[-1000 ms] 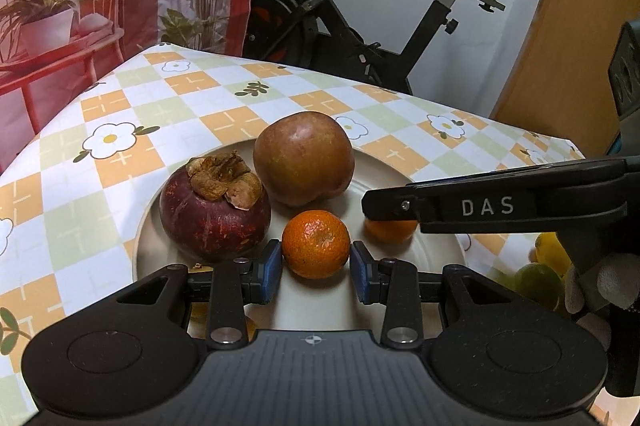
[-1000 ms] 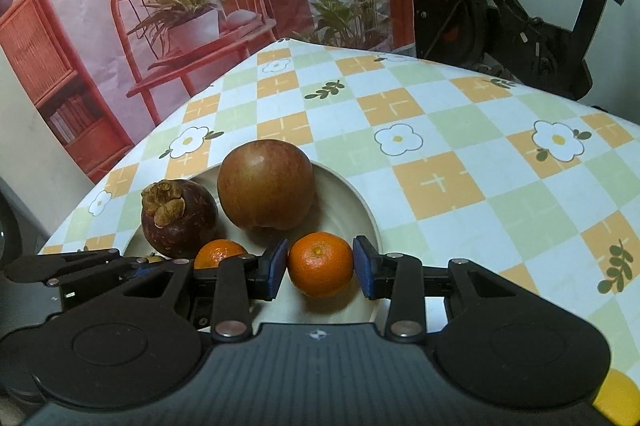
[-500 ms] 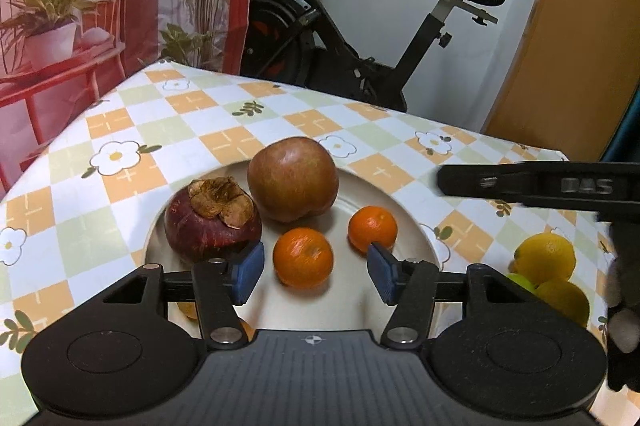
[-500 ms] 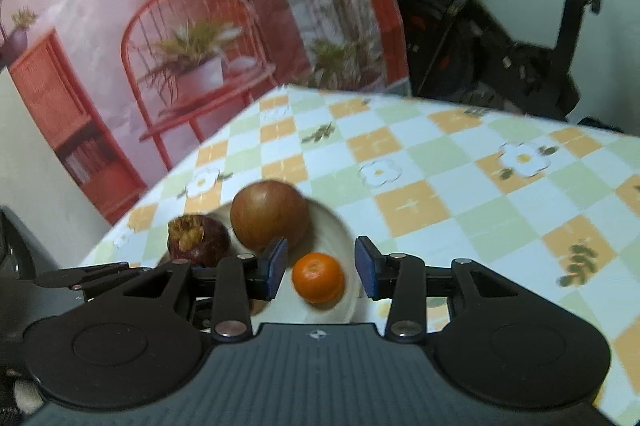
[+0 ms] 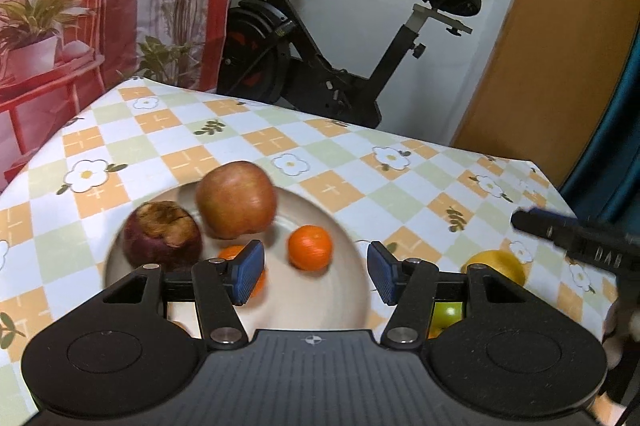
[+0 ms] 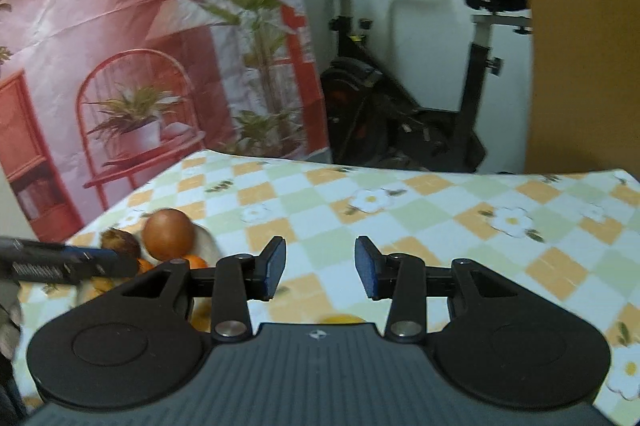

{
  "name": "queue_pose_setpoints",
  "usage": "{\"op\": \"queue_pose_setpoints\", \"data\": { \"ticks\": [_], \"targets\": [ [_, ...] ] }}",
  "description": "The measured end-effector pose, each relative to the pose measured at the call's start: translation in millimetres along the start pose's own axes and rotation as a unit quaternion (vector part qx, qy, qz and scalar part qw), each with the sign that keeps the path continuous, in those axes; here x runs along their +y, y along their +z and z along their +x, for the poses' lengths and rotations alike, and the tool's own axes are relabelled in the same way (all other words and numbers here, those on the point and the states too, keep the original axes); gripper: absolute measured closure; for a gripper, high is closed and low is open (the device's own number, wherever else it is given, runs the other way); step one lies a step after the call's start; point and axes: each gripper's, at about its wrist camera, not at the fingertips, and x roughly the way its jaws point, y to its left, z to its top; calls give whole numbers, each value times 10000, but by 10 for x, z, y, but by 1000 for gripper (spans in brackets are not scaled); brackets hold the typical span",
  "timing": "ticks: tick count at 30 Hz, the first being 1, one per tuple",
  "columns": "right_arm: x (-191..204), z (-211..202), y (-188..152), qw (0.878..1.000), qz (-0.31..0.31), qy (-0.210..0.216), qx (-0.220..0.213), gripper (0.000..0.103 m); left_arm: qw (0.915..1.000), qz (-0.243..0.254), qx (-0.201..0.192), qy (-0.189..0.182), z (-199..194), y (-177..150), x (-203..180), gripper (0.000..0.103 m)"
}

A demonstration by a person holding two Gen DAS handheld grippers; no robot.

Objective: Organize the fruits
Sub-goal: 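Move both grippers to the yellow lemon in the fruit pile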

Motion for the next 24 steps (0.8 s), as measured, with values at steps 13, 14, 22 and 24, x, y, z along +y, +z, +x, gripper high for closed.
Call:
{"op": "queue_pose_setpoints", "data": {
  "ticks": [13, 14, 22, 24],
  "targets": [
    [-427, 77, -280, 9973, 632, 289, 233, 56, 9986, 187, 272, -409, 233, 126, -442, 44],
    [-428, 86, -283, 9971, 629, 348, 243, 56, 9984, 148, 325, -440, 256, 132, -456, 44],
    [-435, -12, -370, 9973, 420, 537, 288, 61, 9968, 117, 547, -568, 409, 137, -590, 46],
    [-464, -94, -418, 9970, 444, 572, 270, 61, 9951, 130, 657, -729, 470, 129, -659, 54]
  ]
}}
